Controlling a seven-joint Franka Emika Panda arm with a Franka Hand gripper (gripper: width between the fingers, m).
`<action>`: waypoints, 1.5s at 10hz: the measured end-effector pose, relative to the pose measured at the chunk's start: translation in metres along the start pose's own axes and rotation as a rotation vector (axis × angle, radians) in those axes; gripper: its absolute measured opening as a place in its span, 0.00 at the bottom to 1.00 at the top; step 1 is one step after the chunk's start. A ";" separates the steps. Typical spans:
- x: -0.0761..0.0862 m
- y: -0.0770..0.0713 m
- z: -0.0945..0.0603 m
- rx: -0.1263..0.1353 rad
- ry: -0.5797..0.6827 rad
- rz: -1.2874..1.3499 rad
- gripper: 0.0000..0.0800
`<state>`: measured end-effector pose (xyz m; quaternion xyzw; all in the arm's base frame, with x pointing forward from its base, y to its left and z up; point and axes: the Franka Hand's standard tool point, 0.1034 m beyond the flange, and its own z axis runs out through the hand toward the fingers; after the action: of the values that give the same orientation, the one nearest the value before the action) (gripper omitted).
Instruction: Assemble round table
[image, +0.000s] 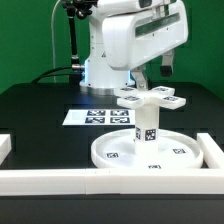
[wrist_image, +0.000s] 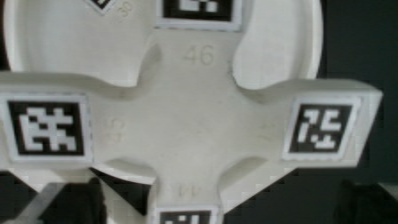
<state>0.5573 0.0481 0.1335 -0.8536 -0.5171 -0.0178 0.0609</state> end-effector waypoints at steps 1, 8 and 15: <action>0.001 -0.001 0.000 -0.002 -0.020 -0.116 0.81; -0.006 0.003 0.004 -0.011 -0.055 -0.523 0.81; -0.017 0.004 0.017 0.011 -0.071 -0.579 0.81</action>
Offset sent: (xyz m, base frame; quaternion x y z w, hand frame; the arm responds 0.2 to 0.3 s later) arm 0.0000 0.0000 0.0000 0.0000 0.0000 -0.1938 0.9810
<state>0.5529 0.0337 0.1143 -0.6703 -0.7410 -0.0020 0.0397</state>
